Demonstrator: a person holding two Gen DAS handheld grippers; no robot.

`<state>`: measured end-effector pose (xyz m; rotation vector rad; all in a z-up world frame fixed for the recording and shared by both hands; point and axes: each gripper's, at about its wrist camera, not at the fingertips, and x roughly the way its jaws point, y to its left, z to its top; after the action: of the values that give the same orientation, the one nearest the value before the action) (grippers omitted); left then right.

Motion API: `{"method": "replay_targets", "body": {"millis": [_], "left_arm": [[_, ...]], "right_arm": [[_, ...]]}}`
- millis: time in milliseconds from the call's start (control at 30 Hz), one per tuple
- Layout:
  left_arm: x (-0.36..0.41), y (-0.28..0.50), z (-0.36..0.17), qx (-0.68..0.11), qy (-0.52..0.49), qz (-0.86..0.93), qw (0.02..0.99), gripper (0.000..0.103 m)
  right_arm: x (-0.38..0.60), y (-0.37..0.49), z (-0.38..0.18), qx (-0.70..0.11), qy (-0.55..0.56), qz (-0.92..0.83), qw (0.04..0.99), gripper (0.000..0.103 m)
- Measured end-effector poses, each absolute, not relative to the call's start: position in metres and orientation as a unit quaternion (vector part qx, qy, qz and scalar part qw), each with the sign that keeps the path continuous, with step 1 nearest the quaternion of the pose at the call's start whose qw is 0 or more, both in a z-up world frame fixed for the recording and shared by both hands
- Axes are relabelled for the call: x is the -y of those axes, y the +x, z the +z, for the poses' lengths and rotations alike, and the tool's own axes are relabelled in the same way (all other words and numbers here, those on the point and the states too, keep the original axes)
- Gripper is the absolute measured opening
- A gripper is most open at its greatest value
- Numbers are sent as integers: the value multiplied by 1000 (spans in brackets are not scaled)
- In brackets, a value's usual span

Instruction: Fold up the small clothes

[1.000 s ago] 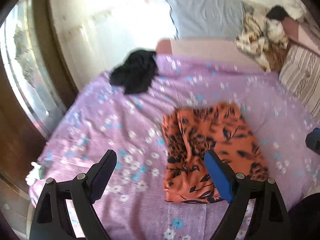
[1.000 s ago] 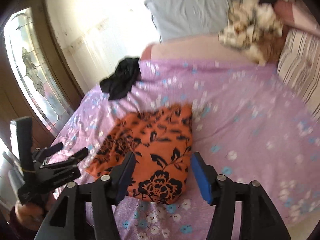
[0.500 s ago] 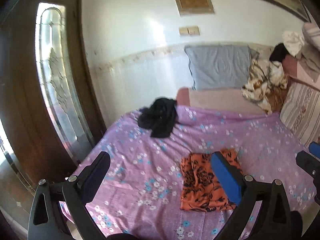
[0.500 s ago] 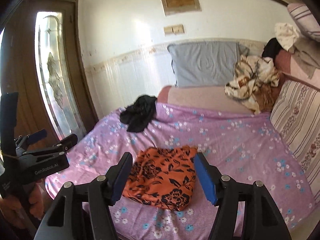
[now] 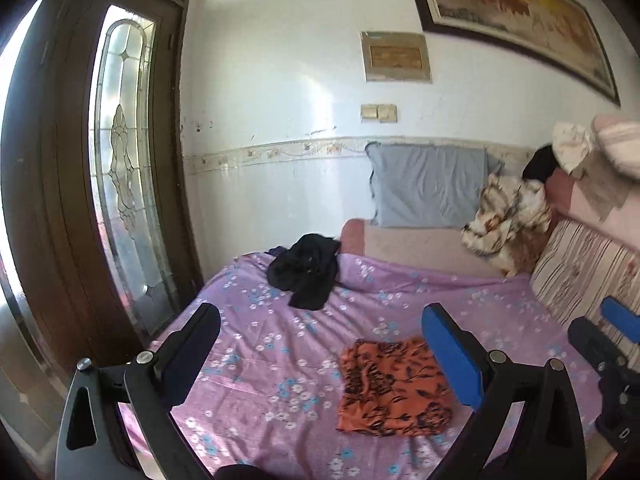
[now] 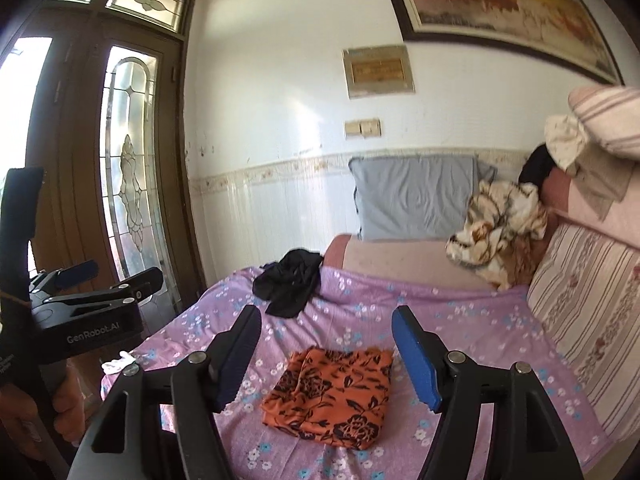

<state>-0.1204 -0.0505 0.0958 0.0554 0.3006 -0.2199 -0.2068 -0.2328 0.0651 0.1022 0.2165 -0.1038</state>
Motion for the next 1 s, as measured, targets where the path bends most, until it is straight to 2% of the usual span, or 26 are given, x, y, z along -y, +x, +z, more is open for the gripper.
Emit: {"method": "replay_targets", "body": {"millis": [133,267,467,700,767,833,1000], "left_arm": [[41,-126,104,-141,-14,-117,983,101],[57,-132,104,-113,64,-78,988,101],[73,-152,118,-93,88,-98,987,101],[100,-173,179,-31,76,-140,987,101],[107,-176,194,-16,68,-149,986,101],[114,-181,207,-3,62,-158,985,101],[125,-185,213,7,64,-169,984,103]], "right_arm": [[228,-222,81,-84,42,-56,994,74],[226,-226,84,-82,29,-60,994,77],[246,-232,93,-78,72,-50,993,77],[276,-270,177,26,59,-86,994,77],[282,-281,198,54,57,-96,992,83],[282,-288,211,67,49,-104,991,84],[280,-273,201,35,52,-105,992,85]]}}
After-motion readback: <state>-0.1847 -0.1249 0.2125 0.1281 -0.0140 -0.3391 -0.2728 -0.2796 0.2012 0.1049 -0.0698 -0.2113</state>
